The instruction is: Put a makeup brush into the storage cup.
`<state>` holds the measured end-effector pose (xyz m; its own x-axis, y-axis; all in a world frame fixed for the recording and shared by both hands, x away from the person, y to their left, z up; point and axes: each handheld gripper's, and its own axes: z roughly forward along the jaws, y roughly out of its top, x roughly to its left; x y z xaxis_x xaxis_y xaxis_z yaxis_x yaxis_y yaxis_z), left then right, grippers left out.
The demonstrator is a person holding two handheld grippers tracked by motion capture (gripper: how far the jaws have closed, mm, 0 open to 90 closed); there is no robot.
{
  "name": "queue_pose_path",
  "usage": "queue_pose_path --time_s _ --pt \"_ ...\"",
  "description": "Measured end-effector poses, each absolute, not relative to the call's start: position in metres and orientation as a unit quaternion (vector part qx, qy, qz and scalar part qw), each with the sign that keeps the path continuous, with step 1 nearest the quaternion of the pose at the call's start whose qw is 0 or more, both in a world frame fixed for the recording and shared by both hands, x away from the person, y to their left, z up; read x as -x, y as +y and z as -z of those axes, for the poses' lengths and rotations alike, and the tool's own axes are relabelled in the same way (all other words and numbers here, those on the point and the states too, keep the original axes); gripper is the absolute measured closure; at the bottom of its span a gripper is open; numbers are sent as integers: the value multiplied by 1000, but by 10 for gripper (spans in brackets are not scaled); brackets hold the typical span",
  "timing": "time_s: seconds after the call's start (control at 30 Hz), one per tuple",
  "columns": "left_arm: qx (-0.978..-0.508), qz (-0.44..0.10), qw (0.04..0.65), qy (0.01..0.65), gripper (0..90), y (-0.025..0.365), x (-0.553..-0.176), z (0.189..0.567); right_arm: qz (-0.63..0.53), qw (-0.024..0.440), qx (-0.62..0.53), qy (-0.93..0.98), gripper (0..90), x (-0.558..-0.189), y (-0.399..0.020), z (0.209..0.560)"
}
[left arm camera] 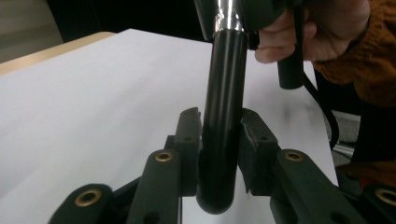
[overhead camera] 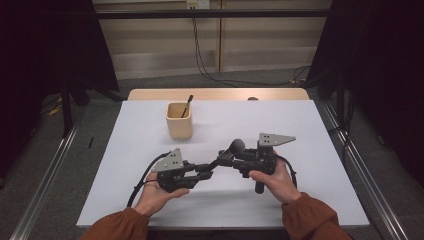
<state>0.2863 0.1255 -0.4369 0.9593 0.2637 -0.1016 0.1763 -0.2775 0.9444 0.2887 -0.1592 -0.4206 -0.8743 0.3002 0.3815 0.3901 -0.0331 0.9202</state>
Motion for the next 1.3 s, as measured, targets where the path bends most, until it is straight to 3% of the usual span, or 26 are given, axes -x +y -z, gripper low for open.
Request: queue_pose_path --time_s 0.4,0.73,0.97,1.3 --pt "-796 -45 584 155 572 127 -287 439 671 21 252 -697 714 -289 -163 418" --pt "-785 -48 582 208 222 136 -291 436 665 9 260 -701 714 -291 -171 415" --pt "-775 -56 582 239 44 148 -295 431 656 6 263 -707 714 -292 -175 414" --pt "-762 -48 600 239 11 157 -295 426 633 4 266 -727 714 -293 -180 409"
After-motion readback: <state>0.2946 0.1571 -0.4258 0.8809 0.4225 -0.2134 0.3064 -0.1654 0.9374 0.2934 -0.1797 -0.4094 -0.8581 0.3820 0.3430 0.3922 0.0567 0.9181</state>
